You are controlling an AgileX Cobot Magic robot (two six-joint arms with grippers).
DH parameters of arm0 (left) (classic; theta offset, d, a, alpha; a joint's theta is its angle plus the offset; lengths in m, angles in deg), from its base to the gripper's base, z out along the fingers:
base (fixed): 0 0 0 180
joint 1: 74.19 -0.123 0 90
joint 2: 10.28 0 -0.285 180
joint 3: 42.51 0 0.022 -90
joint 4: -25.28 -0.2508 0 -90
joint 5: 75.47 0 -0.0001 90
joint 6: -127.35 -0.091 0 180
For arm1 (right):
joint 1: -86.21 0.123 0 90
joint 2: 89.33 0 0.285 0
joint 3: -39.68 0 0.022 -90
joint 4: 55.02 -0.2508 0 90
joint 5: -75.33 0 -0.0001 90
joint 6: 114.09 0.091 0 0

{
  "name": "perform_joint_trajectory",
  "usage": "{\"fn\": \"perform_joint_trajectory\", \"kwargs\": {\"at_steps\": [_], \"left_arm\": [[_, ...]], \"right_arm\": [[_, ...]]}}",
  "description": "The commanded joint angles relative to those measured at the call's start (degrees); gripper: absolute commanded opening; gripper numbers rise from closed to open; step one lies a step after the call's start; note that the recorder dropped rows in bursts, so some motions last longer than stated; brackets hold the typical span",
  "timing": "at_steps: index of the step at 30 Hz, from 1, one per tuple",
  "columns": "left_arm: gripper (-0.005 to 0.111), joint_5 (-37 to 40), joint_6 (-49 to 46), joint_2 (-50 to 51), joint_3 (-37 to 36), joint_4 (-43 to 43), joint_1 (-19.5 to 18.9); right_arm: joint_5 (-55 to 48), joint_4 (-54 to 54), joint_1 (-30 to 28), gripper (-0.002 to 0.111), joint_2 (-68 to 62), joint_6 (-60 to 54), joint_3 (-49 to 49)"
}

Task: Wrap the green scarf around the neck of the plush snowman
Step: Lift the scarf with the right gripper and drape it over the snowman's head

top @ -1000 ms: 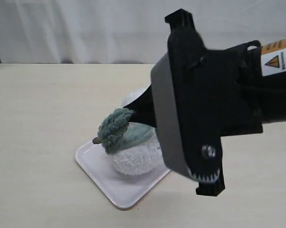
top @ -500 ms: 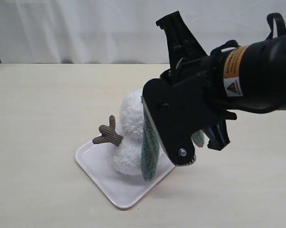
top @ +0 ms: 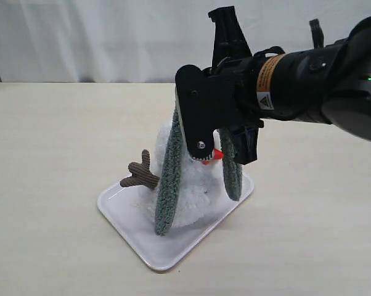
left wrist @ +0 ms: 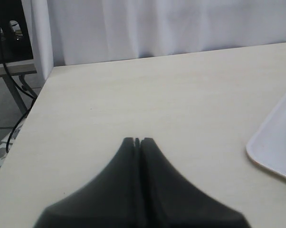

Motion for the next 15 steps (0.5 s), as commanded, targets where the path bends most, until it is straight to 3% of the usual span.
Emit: {"fn": "perform_joint_trajectory", "kwargs": {"at_steps": [1,9,15], "left_arm": [[0.000,-0.9,0.1,-0.1,-0.2,0.0,-0.1],[0.000,-0.9,0.1,-0.1,-0.2,0.0,-0.1],[0.000,-0.9,0.1,-0.1,-0.2,0.0,-0.1]], "right_arm": [[5.4,0.3,-2.5,0.004,-3.4,0.2,0.2],[16.6,0.1,-3.8,0.004,-11.6,0.2,0.2],[17.0,0.3,-4.5,0.004,-15.7,-0.4,0.2]]}}
